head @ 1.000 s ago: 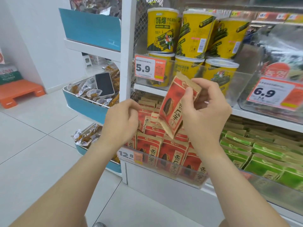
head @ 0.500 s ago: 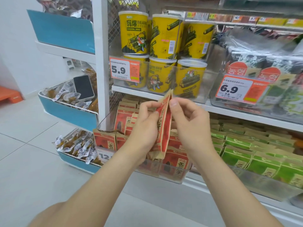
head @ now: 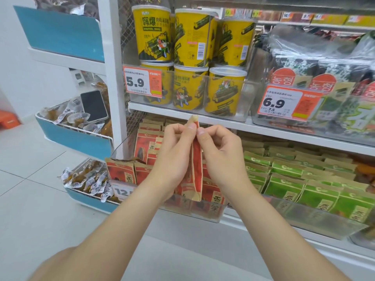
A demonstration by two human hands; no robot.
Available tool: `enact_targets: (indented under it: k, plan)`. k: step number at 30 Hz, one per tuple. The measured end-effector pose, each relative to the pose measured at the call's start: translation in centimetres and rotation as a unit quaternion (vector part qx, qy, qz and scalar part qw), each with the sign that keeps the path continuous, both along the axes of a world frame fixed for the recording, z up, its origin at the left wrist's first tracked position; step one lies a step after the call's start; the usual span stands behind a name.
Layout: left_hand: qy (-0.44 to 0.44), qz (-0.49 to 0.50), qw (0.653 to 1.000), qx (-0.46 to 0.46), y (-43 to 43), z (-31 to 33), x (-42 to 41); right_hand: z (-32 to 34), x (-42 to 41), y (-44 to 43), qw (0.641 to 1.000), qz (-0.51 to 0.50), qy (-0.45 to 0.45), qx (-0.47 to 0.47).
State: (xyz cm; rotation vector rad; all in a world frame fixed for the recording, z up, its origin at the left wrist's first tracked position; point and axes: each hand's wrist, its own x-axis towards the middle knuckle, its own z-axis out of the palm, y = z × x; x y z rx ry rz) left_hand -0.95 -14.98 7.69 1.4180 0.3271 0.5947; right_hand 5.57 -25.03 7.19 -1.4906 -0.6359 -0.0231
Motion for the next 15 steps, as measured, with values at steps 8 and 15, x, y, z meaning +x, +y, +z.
enact_targets:
  k: [8, 15]
  plan:
    - [0.016, -0.014, 0.98, 0.195, 1.6, 0.3, -1.9, -0.1, -1.7, 0.4, 0.999, 0.0, -0.028, -0.041]
    - [-0.014, -0.041, 0.987, 0.152, 2.8, 0.7, -3.0, 0.0, -1.8, 0.8, 0.994, 0.096, 0.042, -0.009]
